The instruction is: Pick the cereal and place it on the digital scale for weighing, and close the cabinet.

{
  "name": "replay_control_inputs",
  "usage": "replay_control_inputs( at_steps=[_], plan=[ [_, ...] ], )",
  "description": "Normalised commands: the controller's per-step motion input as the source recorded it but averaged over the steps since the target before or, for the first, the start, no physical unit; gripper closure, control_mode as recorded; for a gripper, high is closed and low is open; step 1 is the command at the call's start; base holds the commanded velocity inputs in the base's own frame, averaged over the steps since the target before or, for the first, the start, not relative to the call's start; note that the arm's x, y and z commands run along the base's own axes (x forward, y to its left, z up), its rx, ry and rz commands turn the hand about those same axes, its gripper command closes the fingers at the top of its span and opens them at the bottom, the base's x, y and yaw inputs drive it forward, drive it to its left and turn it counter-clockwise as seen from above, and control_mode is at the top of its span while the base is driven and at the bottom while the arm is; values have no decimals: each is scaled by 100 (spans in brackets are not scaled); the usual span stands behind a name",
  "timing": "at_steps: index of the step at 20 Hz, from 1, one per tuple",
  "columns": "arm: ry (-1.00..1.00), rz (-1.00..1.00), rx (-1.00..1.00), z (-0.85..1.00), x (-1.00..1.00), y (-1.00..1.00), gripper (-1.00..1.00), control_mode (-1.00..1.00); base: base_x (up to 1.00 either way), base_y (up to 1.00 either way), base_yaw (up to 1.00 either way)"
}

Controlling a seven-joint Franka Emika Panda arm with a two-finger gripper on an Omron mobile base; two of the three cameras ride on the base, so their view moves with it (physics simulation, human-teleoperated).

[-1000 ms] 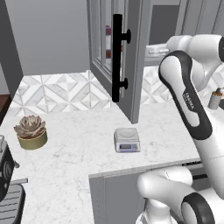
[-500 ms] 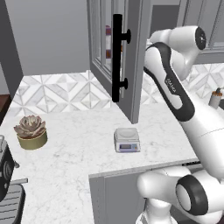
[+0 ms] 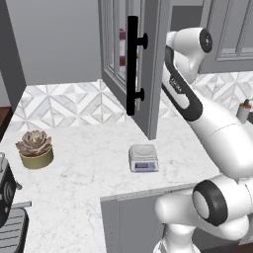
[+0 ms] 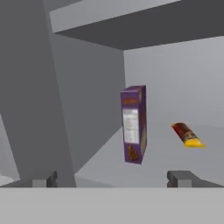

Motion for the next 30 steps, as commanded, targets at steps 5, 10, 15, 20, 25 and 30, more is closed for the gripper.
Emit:
replay_control_inputs(
  at_steps=[5, 10, 15, 20, 25, 30],
  plan=[
    [0, 0, 0, 0, 11, 4, -100, -100, 0, 0, 0],
    [0, 0, 0, 0, 23, 4, -100, -100, 0, 0, 0],
    [0, 0, 0, -5, 34, 5, -100, -100, 0, 0, 0],
    [0, 0, 0, -7, 33, 0, -100, -100, 0, 0, 0],
    [0, 0, 0, -1, 23, 4, -100, -100, 0, 0, 0],
    [0, 0, 0, 0, 21, 3, -100, -100, 0, 0, 0]
  ],
)
